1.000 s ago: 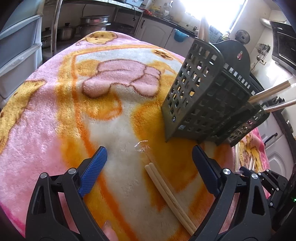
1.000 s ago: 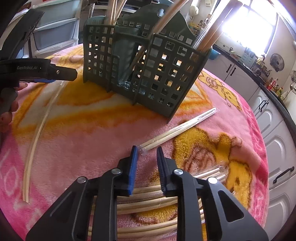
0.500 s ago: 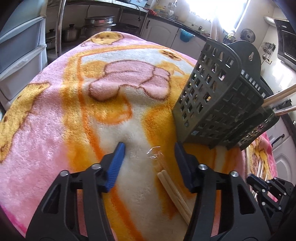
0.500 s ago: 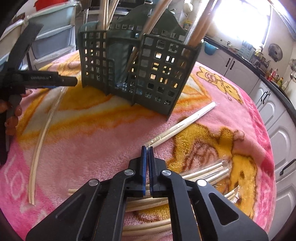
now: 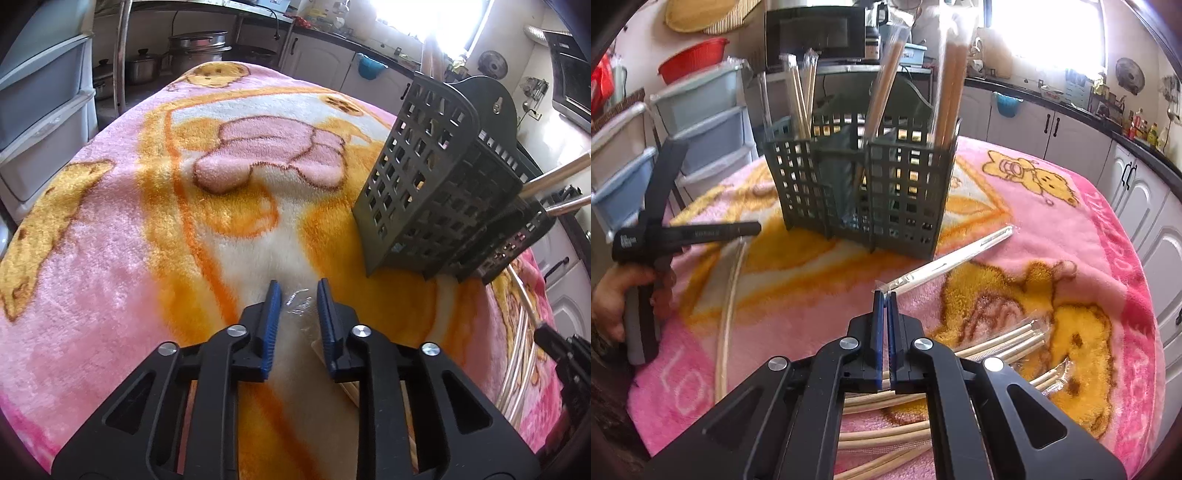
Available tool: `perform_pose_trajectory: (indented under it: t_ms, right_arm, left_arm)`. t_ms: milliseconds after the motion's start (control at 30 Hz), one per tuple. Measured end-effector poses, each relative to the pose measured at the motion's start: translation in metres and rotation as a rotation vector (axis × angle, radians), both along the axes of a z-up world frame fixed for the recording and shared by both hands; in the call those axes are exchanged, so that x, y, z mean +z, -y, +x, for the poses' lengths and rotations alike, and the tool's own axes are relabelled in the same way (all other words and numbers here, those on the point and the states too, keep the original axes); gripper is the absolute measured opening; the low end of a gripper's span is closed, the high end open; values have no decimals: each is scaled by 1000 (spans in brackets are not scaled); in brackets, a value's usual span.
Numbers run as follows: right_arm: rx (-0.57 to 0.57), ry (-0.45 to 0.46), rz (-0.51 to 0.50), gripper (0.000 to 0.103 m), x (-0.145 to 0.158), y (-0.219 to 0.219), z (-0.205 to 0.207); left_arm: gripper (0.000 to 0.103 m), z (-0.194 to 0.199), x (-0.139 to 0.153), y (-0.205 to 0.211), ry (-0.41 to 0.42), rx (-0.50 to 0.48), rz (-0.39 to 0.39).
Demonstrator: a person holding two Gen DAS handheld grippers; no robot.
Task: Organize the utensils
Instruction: 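Lift the wrapped chopsticks with the right gripper and carry above the basket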
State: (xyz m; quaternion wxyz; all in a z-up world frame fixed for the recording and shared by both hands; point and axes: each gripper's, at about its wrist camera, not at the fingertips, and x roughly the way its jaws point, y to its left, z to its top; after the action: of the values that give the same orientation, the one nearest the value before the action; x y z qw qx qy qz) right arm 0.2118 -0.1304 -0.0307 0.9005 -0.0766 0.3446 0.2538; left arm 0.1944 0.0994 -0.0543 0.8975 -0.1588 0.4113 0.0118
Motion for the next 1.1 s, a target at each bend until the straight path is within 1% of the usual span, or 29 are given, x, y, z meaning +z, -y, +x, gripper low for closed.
perform_pose_trajectory:
  t_ms: [33,167,267,367,633,900,1100]
  right_arm:
    - [2,-5,21,2,2,2,-1]
    - [3,-3,63,2,8,7,-2]
    - [3,-2,92,2,13,12,-4]
    - [4,7,111,2,18,15,-6]
    - [15,64,154,2,41,22,-20]
    - [47,137,190,2,67,22,-38]
    - [70,169,222,2,83,24,-47]
  left_arm:
    - [10,-2,0,0,2,-1,-6]
    - [5,-8,2,-1,9,-16,-39]
    - [4,-14,6,1,29,-30,-61]
    - [4,-22,16,6,67,-40,-69]
    - [3,-40,64,14,212,-56,-87]
    - [1,-48,116,29,357,-113,-109]
    - [0,-49,135,39,411,-156,-121]
